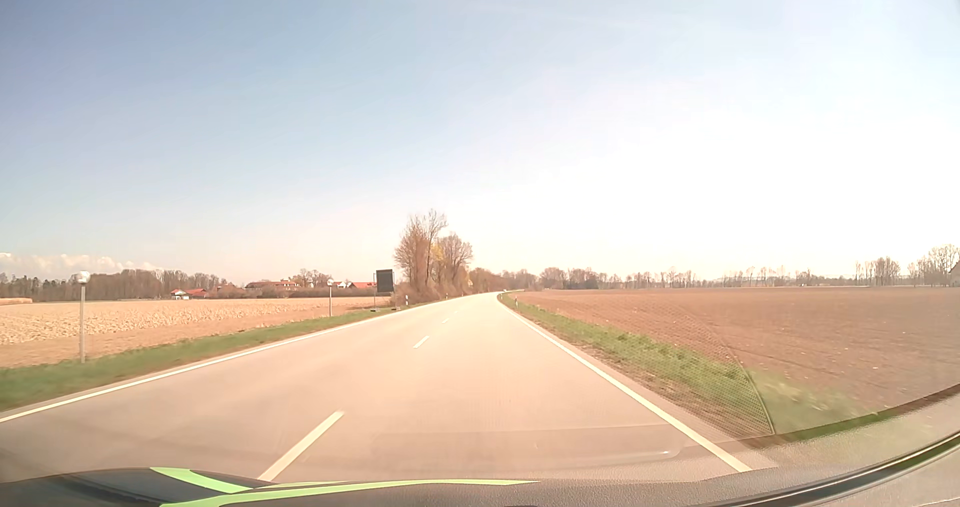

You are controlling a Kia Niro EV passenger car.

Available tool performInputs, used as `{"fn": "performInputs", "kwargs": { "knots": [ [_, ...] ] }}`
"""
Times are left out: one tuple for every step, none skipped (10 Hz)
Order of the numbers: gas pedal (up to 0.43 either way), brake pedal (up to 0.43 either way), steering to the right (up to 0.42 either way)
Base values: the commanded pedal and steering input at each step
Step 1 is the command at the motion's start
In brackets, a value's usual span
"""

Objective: Follow the waypoints while adhering to traffic rules and regulations

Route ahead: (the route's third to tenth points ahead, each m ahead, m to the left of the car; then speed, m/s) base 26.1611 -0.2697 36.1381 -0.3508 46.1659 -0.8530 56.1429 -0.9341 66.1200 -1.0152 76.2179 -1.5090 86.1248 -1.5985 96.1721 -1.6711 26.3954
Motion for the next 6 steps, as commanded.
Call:
{"fn": "performInputs", "kwargs": {
  "knots": [
    [0.268, 0.0, 0.001],
    [0.268, 0.0, 0.001],
    [0.268, 0.0, 0.001],
    [0.268, 0.0, 0.002],
    [0.268, 0.0, 0.002],
    [0.268, 0.0, 0.002]
  ]
}}
